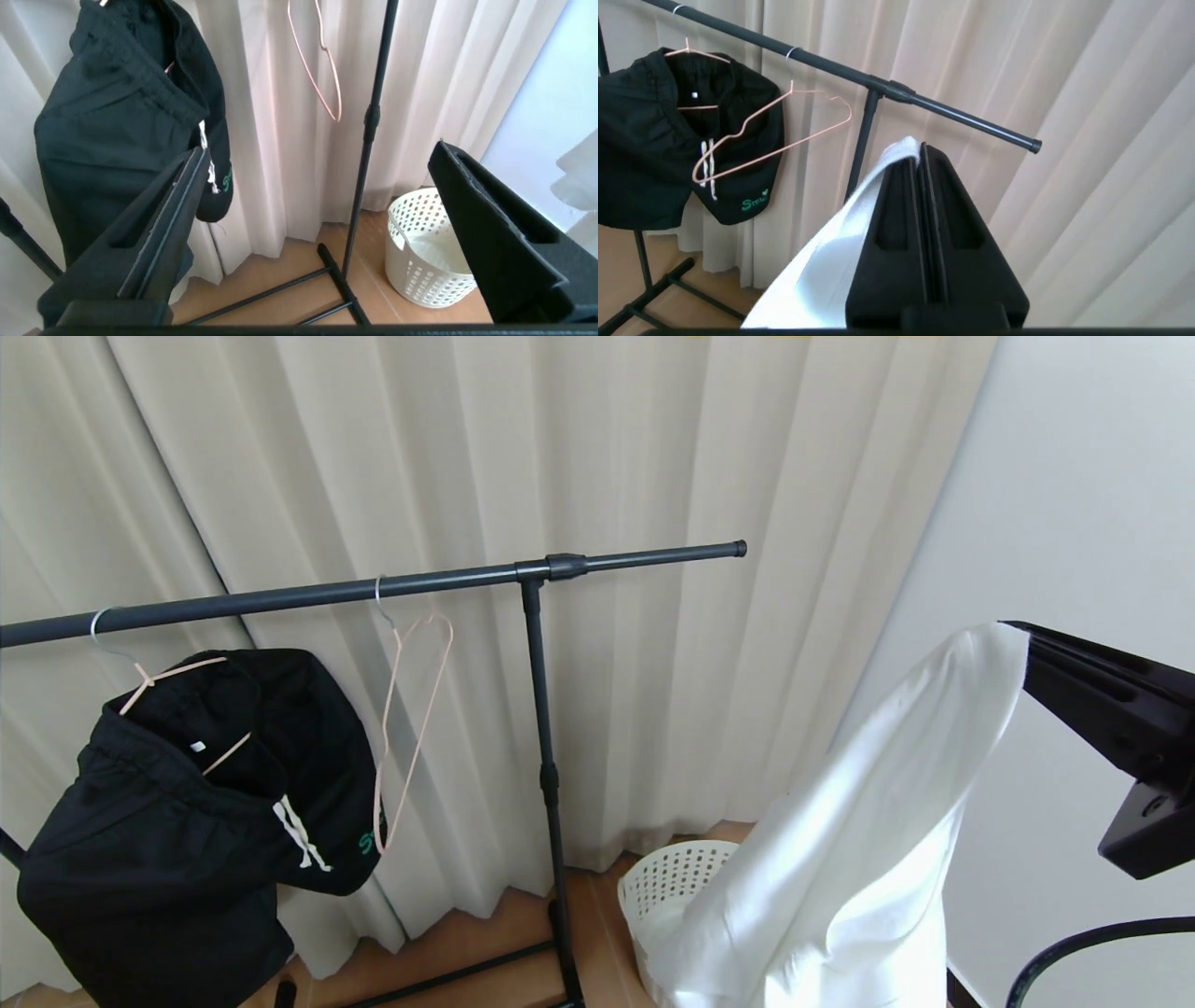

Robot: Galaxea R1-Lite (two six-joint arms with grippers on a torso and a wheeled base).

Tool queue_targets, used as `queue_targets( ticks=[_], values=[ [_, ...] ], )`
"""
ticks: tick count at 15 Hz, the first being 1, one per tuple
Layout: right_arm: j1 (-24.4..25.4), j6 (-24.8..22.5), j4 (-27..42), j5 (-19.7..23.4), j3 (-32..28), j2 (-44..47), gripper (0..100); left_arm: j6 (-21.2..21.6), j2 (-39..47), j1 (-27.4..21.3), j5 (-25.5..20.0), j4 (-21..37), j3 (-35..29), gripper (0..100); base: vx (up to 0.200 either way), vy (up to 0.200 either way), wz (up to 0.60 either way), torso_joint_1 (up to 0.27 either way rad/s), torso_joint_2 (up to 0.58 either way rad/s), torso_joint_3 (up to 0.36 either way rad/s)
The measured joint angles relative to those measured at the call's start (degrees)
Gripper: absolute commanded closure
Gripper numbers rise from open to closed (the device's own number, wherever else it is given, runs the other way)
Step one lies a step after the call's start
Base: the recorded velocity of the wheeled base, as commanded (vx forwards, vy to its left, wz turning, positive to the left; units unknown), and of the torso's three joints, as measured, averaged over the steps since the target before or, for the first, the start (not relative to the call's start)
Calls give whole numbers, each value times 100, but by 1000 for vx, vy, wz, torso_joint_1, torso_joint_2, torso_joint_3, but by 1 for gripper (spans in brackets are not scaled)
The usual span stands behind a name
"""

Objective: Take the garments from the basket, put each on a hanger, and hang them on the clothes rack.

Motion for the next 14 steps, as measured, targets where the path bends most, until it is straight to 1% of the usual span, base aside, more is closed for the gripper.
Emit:
queue_targets(
  ticks=[4,7,12,13,14],
  values=[
    [-2,5,30,6,7,-13,100,0,0,0,0,0,0,0,0,0,600,7,-1,-4],
    [-2,7,9,11,5,-13,100,0,0,0,-6,-2,0,0,0,0,0,0,0,0],
    [-2,7,-7,24,-4,-13,100,-6,0,0,-6,2,0,0,-200,0,0,4,1,2],
    [2,7,-11,30,-4,-13,100,-6,0,0,-9,2,0,0,-200,200,0,2,-2,2],
    [0,7,-22,28,-4,-20,100,-9,0,2,-9,2,0,0,0,200,0,-17,2,12]
  ],
)
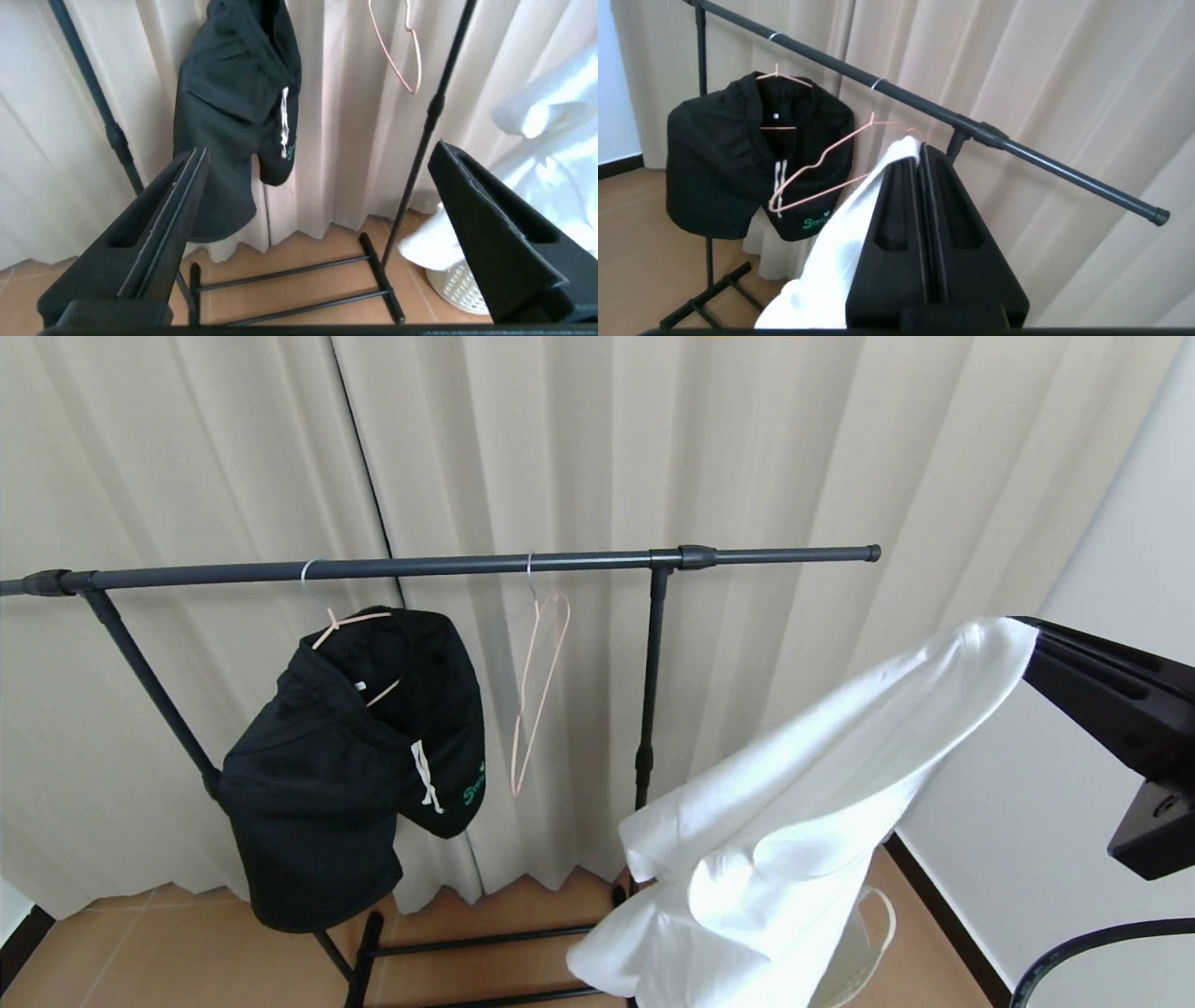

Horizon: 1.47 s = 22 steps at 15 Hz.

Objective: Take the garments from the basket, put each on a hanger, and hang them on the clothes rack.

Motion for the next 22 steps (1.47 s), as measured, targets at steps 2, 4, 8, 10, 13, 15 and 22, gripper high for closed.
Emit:
queue_targets(
  ticks=[2,4,8,10,13,15,22],
  values=[
    [-4,0,13,-2,11,-5,100,-6,0,0,4,-2,0,0,0,200,0,-3,2,0],
    [-2,0,2,2,20,-6,100,-5,0,-5,9,-5,0,0,0,200,0,-7,-7,5],
    [-2,0,11,5,22,-5,100,0,0,-5,20,2,0,0,0,0,0,0,0,0],
    [-4,0,11,-2,28,-5,100,0,0,2,11,-5,0,0,0,0,0,0,0,0],
    [-4,2,13,0,39,2,100,82,0,-2,-5,2,0,0,0,0,0,0,0,0],
    [-4,0,20,-2,39,22,100,106,0,2,15,105,0,0,0,0,0,0,0,0],
    [-12,38,-240,-6,-396,618,100,-221,1652,-28,-290,549,-1140,0,0,0,0,0,0,0]
  ],
)
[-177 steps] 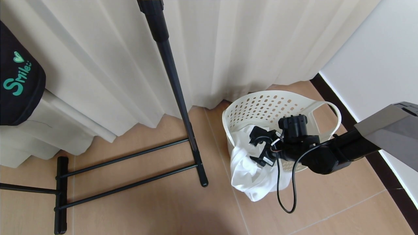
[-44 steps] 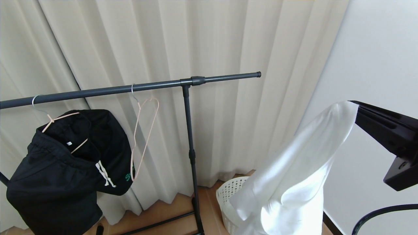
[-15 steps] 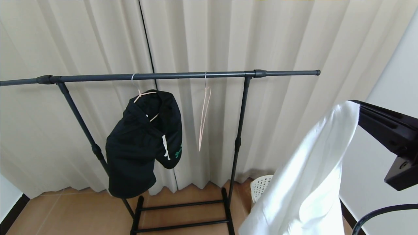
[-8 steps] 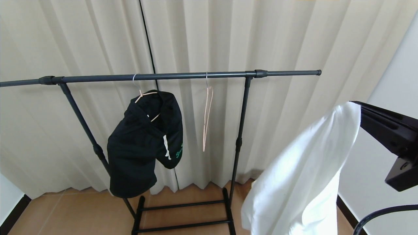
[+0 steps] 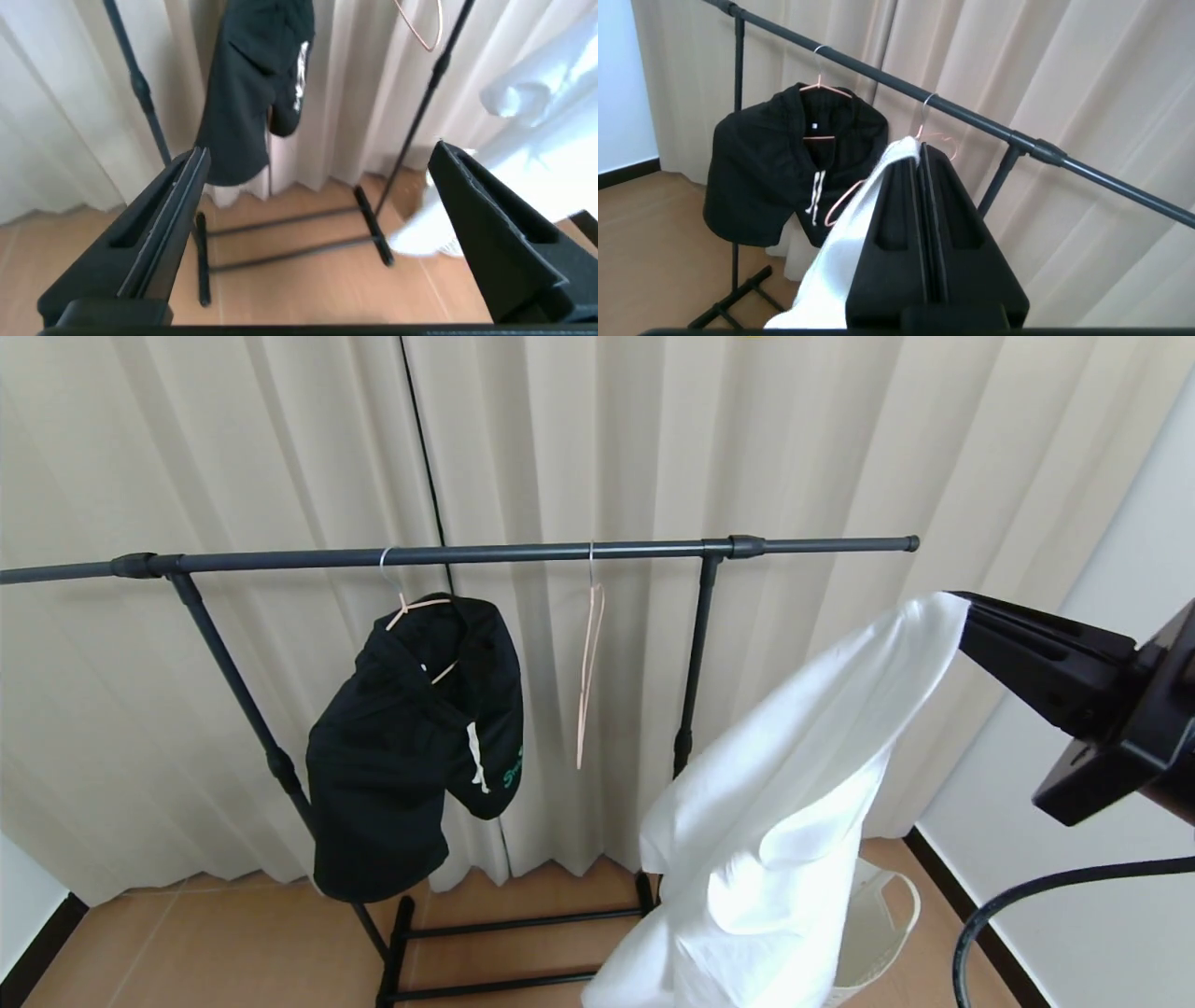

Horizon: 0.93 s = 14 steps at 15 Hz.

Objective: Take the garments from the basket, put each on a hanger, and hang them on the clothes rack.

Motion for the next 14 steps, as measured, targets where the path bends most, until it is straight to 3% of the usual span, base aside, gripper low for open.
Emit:
queue_targets(
  ticks=[2,6,9,14],
  values=[
    [1,189,-452,4,-67,324,100,-107,1101,-254,-99,20,-631,0,0,0,0,0,0,0],
    [-29,321,-950,-73,-133,903,100,-631,3245,-1998,222,-10,-1829,0,0,0,0,0,0,0],
    [-51,332,-950,-165,-185,1165,100,-886,4752,-3093,435,-436,-2528,0,0,0,0,0,0,0],
    [-52,340,-958,-232,-238,1382,100,-961,6693,-4029,455,-1417,-3313,0,0,0,0,0,0,0]
  ],
)
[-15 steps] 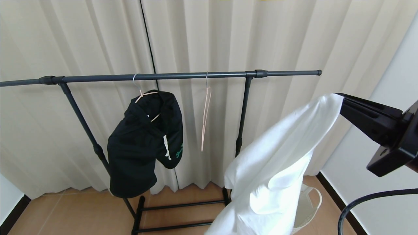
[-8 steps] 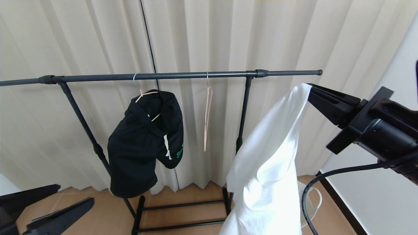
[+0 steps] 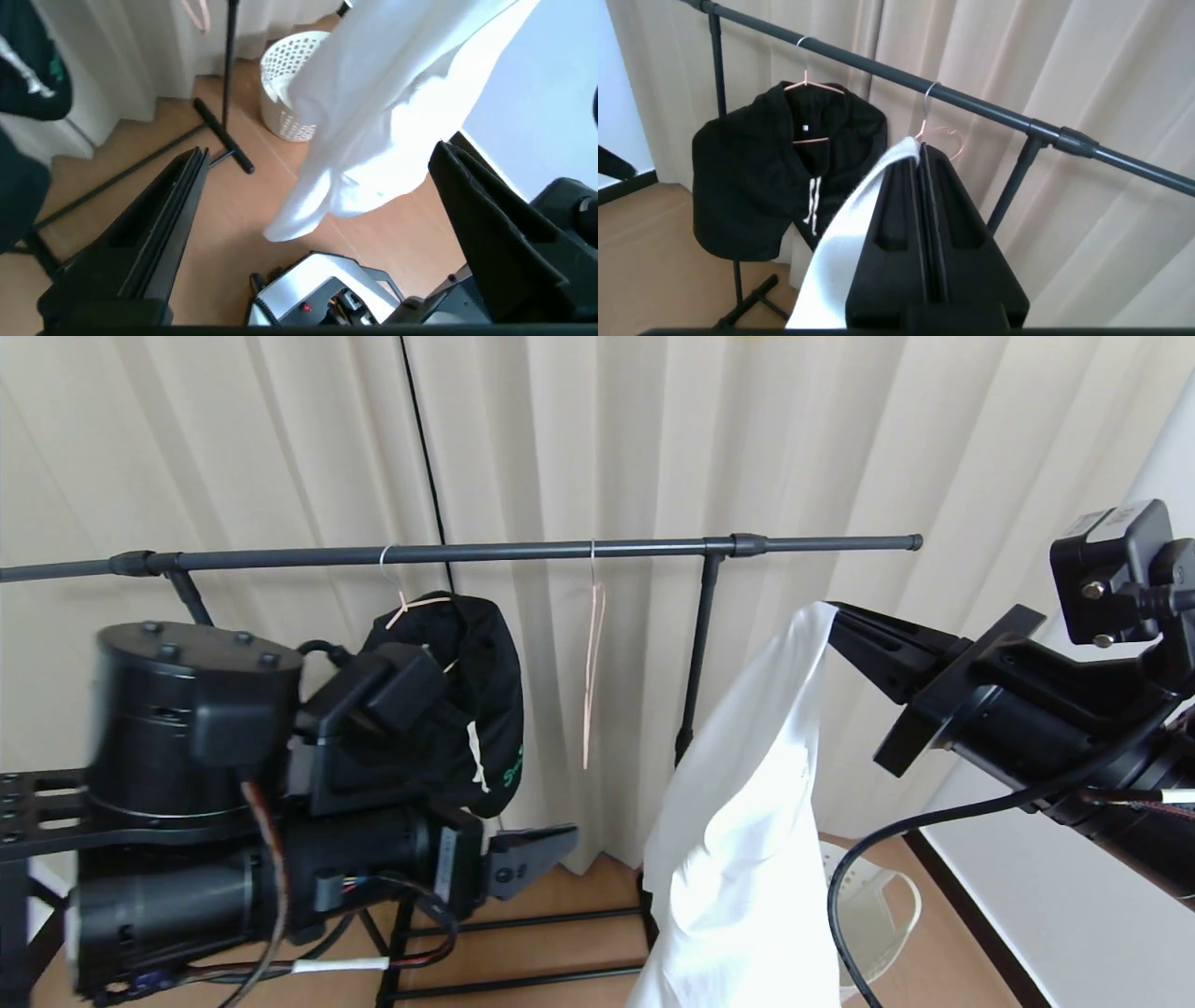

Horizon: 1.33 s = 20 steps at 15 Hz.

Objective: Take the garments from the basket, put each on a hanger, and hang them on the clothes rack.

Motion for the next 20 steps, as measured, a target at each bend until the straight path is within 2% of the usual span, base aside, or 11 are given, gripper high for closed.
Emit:
queue_targets(
  ticks=[3,6,14,20],
  values=[
    [30,2,-4,-71,-11,72,100,-2,839,-347,-41,-678,-282,0,0,0,0,0,0,0],
    [78,0,-4,-76,-13,94,100,-24,1395,-461,-137,-908,-563,0,0,0,0,0,0,0],
    [235,0,-4,-88,33,54,100,-350,2452,-533,-118,-955,-1569,0,0,0,0,0,0,0],
    [433,-13,5,-101,105,-228,100,-468,2906,-521,172,-958,-1866,0,0,0,0,0,0,0]
  ],
)
